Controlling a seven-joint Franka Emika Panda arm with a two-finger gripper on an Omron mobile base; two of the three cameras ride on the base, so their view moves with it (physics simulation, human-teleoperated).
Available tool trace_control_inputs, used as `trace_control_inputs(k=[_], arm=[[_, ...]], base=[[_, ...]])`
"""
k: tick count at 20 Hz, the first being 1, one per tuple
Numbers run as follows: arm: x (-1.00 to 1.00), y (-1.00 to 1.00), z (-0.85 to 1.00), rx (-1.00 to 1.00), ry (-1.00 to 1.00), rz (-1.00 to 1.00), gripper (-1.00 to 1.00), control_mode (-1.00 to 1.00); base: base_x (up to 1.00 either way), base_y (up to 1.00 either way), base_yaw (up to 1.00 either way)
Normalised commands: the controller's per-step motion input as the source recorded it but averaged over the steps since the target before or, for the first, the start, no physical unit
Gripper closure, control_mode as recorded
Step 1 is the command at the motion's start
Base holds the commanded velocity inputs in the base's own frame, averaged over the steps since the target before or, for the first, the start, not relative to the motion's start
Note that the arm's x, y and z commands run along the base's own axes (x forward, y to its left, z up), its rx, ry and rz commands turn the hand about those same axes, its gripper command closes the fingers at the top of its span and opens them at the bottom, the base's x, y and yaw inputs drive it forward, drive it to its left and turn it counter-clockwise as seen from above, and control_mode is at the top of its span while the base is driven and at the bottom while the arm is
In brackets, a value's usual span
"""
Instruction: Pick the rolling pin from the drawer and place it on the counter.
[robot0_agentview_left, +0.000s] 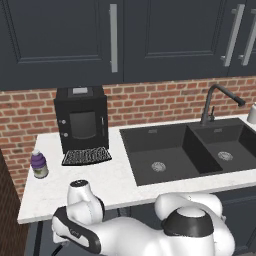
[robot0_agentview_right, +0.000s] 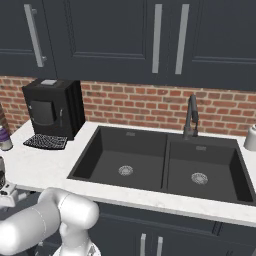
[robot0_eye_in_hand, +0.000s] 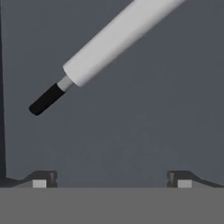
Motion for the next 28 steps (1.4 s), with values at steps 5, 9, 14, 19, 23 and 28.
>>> trace_control_inputs(k=[5, 9, 14, 19, 23, 28], arm=[[-0.19, 0.00, -0.13, 0.00, 0.00, -0.01, -1.00, -1.00], [-0.10, 0.00, -0.08, 0.00, 0.00, -0.01, -1.00, -1.00], [0.00, 0.00, -0.02, 0.00, 0.00, 0.00, -1.00, -1.00], [0.00, 0.00, -0.01, 0.00, 0.00, 0.00, -1.00, -1.00], [0.01, 0.00, -0.02, 0.00, 0.00, 0.00, -1.00, -1.00], [0.04, 0.00, -0.01, 0.00, 0.00, 0.00, -1.00, -1.00]], base=[[0.00, 0.00, 0.00], [0.00, 0.00, 0.00], [0.00, 0.00, 0.00], [0.00, 0.00, 0.00], [0.00, 0.00, 0.00], [0.00, 0.00, 0.00]])
